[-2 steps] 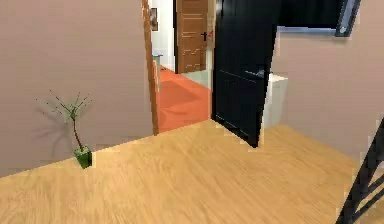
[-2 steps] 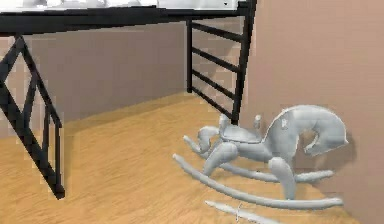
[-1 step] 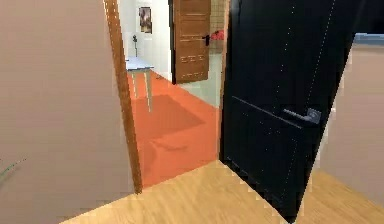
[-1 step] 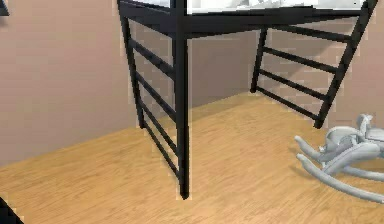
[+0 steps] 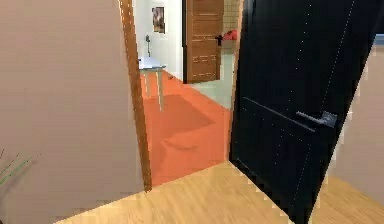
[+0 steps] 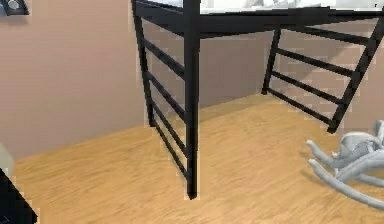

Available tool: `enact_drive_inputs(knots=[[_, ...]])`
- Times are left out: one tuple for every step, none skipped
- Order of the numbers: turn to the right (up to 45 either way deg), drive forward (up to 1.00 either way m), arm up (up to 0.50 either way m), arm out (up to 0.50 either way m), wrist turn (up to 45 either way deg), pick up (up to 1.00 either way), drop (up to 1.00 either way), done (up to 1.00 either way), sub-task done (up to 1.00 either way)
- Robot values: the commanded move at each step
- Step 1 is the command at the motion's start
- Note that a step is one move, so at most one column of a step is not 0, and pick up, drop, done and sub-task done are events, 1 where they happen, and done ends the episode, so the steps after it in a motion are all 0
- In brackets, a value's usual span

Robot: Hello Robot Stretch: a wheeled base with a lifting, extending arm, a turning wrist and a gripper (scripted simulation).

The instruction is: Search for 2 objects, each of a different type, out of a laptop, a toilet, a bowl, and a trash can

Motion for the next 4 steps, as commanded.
enact_drive_inputs(knots=[[0.0, 1.00, 0.00, 0.00, 0.0, 0.00, 0.00, 0.00, 0.00], [0.0, 0.50, 0.00, 0.00, 0.0, 0.00, 0.00, 0.00, 0.00], [-21.0, 0.00, 0.00, 0.00, 0.0, 0.00, 0.00, 0.00, 0.00], [0.0, 0.30, 0.00, 0.00, 0.0, 0.00, 0.00, 0.00, 0.00]])
